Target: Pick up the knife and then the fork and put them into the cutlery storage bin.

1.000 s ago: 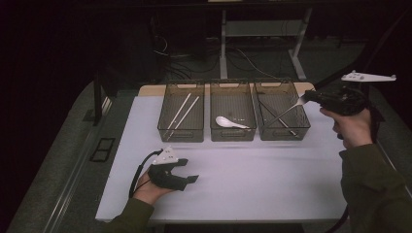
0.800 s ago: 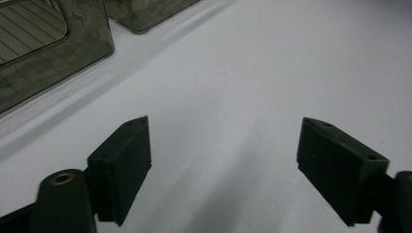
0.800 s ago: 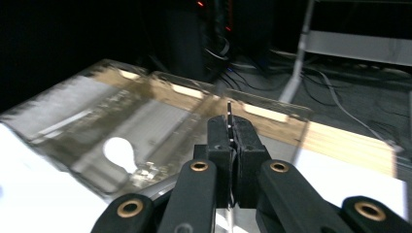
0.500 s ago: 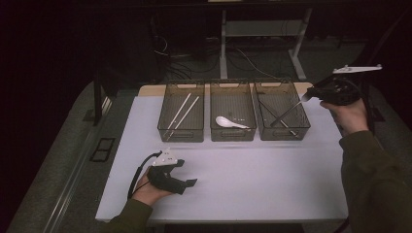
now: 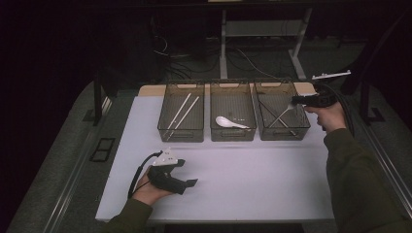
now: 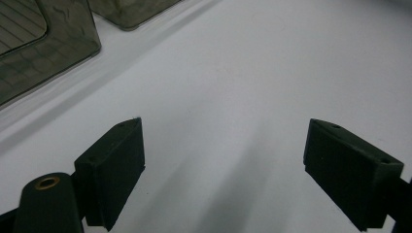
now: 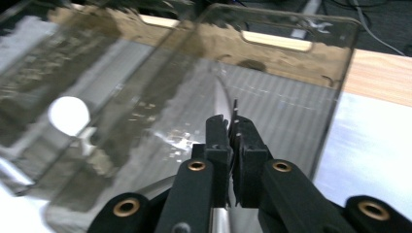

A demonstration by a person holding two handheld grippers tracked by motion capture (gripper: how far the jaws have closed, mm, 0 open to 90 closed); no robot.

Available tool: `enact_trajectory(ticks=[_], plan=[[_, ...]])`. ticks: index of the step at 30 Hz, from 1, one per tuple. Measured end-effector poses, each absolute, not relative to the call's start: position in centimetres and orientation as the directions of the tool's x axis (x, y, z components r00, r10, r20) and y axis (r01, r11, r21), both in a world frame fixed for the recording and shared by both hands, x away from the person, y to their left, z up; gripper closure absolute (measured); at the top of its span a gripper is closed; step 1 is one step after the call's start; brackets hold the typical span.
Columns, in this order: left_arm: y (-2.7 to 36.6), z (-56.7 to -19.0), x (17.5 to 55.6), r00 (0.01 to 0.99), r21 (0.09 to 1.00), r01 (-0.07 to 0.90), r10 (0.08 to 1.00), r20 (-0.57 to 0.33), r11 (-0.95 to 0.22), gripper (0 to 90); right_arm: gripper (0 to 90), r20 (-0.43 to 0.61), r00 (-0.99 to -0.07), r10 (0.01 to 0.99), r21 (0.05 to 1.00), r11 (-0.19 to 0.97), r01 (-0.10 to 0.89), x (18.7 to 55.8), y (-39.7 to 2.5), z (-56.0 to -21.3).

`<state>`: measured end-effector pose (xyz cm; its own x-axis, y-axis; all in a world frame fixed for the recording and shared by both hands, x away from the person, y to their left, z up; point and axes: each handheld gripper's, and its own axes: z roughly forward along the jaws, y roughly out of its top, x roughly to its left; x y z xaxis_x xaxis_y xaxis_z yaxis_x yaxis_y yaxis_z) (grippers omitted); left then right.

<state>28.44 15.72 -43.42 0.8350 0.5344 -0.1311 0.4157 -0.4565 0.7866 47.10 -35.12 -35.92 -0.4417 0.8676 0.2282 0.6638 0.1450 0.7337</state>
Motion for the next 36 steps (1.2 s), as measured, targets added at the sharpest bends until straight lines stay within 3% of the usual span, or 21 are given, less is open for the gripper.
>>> enact_trajectory(ticks=[7,10,13,20,36], plan=[[15.7,-43.4,28.5,0.838,0.785,0.414,0.531,-0.130,-0.461,13.8,80.3,0.192,-0.413,0.890,0.723,0.156,0.673,48.0,-35.3,-37.2],[15.7,-43.4,28.5,0.838,0.786,0.413,0.531,-0.130,-0.460,13.8,57.3,0.121,-0.419,0.900,0.739,0.200,0.644,48.1,-35.0,-37.4],[15.7,-43.4,28.5,0.837,0.787,0.413,0.531,-0.129,-0.458,13.8,47.2,0.093,-0.393,0.915,0.762,0.188,0.619,48.1,-35.2,-37.0],[15.7,-43.4,28.5,0.837,0.787,0.411,0.531,-0.127,-0.459,13.6,41.0,0.112,-0.381,0.918,0.778,0.157,0.608,47.7,-35.8,-36.6],[15.9,-43.2,28.3,0.836,0.794,0.403,0.536,-0.117,-0.456,13.2,29.4,0.124,-0.547,0.828,0.831,0.215,0.514,40.7,-33.9,-35.5]])
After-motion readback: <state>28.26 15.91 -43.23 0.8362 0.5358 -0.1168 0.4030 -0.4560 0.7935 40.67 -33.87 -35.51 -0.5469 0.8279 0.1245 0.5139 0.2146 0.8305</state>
